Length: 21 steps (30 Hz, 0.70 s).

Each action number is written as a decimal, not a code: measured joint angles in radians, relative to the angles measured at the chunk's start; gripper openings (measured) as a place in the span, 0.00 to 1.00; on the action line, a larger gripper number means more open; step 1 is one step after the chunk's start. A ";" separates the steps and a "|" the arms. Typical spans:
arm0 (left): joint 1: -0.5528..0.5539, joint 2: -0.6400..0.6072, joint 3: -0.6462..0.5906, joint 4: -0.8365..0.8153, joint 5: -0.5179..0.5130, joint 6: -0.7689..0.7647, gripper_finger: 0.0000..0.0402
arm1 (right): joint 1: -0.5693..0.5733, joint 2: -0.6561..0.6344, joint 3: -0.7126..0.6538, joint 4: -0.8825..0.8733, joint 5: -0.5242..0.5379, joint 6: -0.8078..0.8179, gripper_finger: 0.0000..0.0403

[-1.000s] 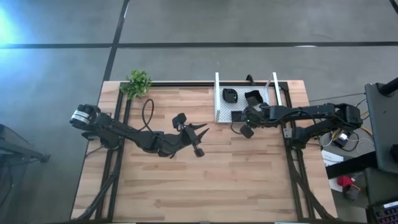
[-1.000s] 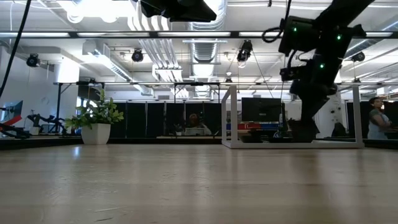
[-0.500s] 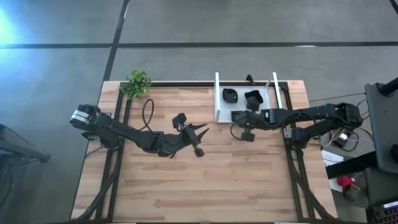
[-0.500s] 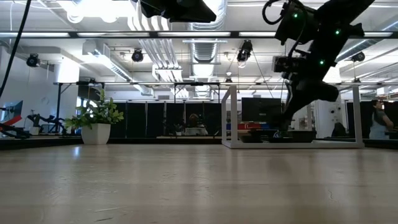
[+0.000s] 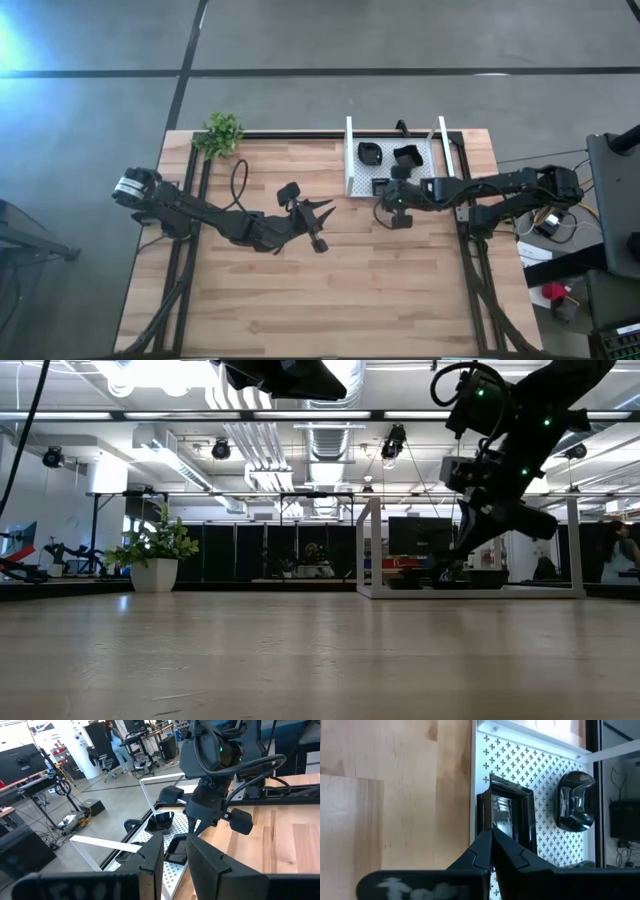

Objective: Pick & Place Mini shaped plates
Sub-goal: Stack the square plate on top of the other square plates on the shelf

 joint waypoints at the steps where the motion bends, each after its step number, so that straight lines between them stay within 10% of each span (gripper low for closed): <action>1: 0.000 0.000 0.000 0.000 0.000 -0.001 0.20 | 0.000 0.000 -0.006 0.011 0.001 -0.011 0.02; 21: 0.000 0.000 0.000 0.000 0.000 -0.022 0.20 | -0.002 0.000 -0.074 0.133 0.042 -0.035 0.02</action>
